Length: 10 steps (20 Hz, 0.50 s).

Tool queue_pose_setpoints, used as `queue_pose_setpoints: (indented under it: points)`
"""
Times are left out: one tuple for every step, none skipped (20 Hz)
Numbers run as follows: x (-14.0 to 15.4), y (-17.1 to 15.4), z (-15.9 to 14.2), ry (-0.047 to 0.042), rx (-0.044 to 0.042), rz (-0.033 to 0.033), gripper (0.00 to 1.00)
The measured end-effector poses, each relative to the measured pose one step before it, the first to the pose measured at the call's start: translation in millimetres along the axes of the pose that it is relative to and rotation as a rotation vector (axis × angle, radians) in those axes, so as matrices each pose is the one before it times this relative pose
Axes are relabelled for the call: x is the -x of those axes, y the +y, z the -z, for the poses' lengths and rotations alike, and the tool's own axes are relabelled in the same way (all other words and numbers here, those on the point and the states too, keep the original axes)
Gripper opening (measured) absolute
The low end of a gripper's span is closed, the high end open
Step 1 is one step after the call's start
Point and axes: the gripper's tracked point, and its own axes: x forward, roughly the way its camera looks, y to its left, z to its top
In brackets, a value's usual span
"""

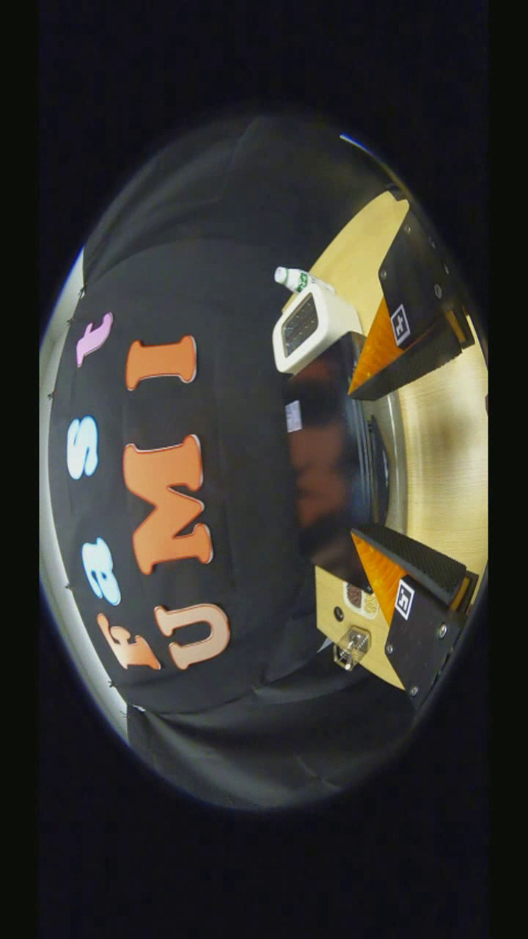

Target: Open the toaster oven, put the food inside, and close the toaster oven door.

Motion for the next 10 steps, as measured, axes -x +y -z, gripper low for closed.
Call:
queue_pose_setpoints:
  points:
    - [7.96, 0.06, -16.24, -0.03409, 0.01102, 0.00128, 0.99]
    - [6.72, -1.28, -16.06, -0.02983, 0.02049, 0.00533, 0.99]
    - [7.87, -2.91, -13.88, -0.02869, 0.02234, 0.01247, 0.99]
    - [7.1, -2.24, -12.25, -0.02435, 0.01813, 0.01085, 0.99]
    - [6.94, 0.25, -9.86, -0.02332, 0.01307, 0.00886, 0.99]
    - [5.41, -0.43, -8.32, -0.01989, 0.01168, 0.00902, 0.99]
    - [4.76, 0.02, -4.05, -0.0121, 0.01298, 0.01221, 0.99]
    - [4.7, -0.72, -2.63, -0.00736, 0.00803, 0.00866, 0.99]
    - [4.24, 1.28, -1.55, -0.00776, -0.00046, 0.00381, 0.99]
    - [1.41, 4.62, -0.05, -0.00261, -0.00898, -0.0059, 0.99]
